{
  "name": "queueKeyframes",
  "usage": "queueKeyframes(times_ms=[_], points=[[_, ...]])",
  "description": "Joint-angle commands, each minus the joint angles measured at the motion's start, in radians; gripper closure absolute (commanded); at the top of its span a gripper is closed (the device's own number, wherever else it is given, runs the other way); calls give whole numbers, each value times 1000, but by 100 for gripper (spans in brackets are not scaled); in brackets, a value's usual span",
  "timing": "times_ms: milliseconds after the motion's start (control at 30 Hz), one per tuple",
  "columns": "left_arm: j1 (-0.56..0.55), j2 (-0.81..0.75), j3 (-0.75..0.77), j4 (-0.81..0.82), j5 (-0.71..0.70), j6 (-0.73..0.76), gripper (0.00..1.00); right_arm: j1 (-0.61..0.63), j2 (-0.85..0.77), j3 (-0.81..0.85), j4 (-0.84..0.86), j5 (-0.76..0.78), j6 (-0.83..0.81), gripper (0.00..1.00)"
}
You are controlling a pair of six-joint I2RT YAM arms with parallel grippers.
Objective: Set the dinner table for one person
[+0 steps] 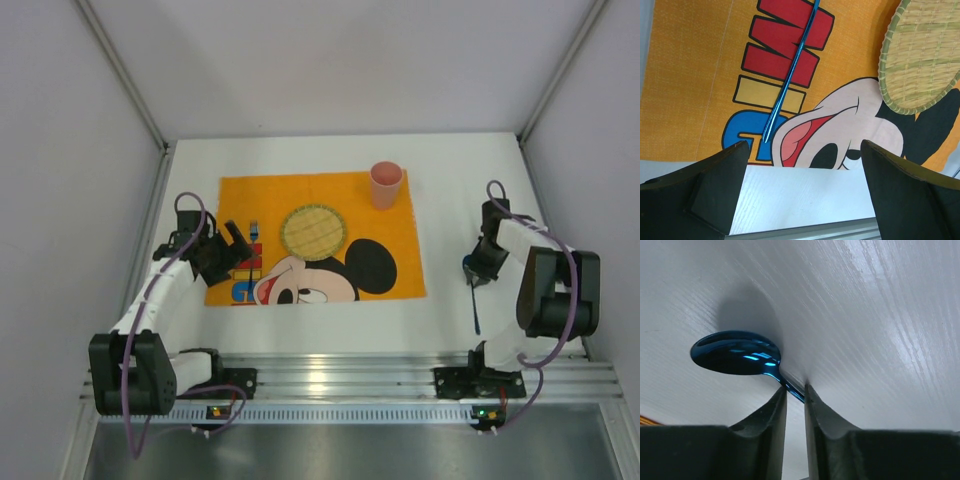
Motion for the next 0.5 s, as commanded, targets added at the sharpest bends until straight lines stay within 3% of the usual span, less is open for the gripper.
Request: queueKeyframes(times_ms=[0,133,333,467], points=[[-1,-16,7,41,-21,-10,1,-15,74,1,96,43,-25,84],[-1,-4,10,47,-21,-19,1,-15,100,0,116,41,-48,100],[-2,2,26,41,-24,-21,1,-3,62,60,76,44,-69,100],[-2,14,46,36,-24,-18,1,89,-10,206,-2,56,-60,100]])
